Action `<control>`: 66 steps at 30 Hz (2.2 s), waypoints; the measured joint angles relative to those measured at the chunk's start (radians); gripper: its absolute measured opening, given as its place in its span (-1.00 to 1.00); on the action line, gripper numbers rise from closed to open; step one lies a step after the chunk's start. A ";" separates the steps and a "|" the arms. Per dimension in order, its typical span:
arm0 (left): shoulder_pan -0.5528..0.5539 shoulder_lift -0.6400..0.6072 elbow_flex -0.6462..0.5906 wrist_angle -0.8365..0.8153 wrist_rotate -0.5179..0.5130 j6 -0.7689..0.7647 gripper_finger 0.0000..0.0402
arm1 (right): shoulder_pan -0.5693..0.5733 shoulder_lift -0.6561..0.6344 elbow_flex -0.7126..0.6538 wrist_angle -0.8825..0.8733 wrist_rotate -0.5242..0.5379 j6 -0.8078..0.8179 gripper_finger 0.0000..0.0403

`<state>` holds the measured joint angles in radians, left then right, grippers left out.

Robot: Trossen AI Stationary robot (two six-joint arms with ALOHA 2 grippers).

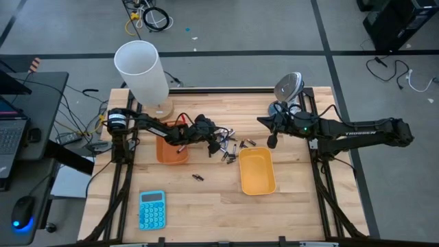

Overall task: Sort batteries
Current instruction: Put the silver battery into the orange bin

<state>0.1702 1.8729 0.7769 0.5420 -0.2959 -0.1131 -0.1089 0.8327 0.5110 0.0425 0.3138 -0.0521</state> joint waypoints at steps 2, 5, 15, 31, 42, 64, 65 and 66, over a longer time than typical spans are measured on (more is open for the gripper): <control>0.000 0.000 0.000 0.007 -0.003 0.000 -0.42 | 0.000 0.000 0.000 0.000 0.000 0.000 -0.99; 0.000 0.000 0.000 0.011 -0.005 0.000 -0.42 | 0.000 0.000 0.000 0.000 0.000 0.000 -0.99; -0.009 0.000 0.000 0.080 0.021 -0.022 -0.42 | 0.000 0.000 0.000 0.000 0.000 0.001 -1.00; -0.017 -0.001 0.105 -0.106 -0.048 -0.015 -0.42 | 0.000 0.000 0.000 0.000 0.000 0.004 -1.00; -0.025 -0.001 0.104 -0.187 -0.042 -0.033 -0.42 | 0.000 0.000 0.000 -0.003 0.000 0.000 -1.00; 0.001 0.076 0.119 -0.135 0.000 -0.027 -0.42 | 0.002 0.000 0.000 -0.020 -0.001 0.015 -0.99; 0.001 0.075 0.119 -0.146 -0.009 -0.031 -0.42 | 0.002 0.000 0.000 -0.020 -0.001 0.015 -0.99; 0.001 0.075 0.120 -0.159 -0.026 -0.035 -0.42 | 0.002 0.000 0.000 -0.021 -0.001 0.015 -0.99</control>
<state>0.1711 1.9476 0.8966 0.3833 -0.3220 -0.1478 -0.1070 0.8330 0.5106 0.0212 0.3130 -0.0372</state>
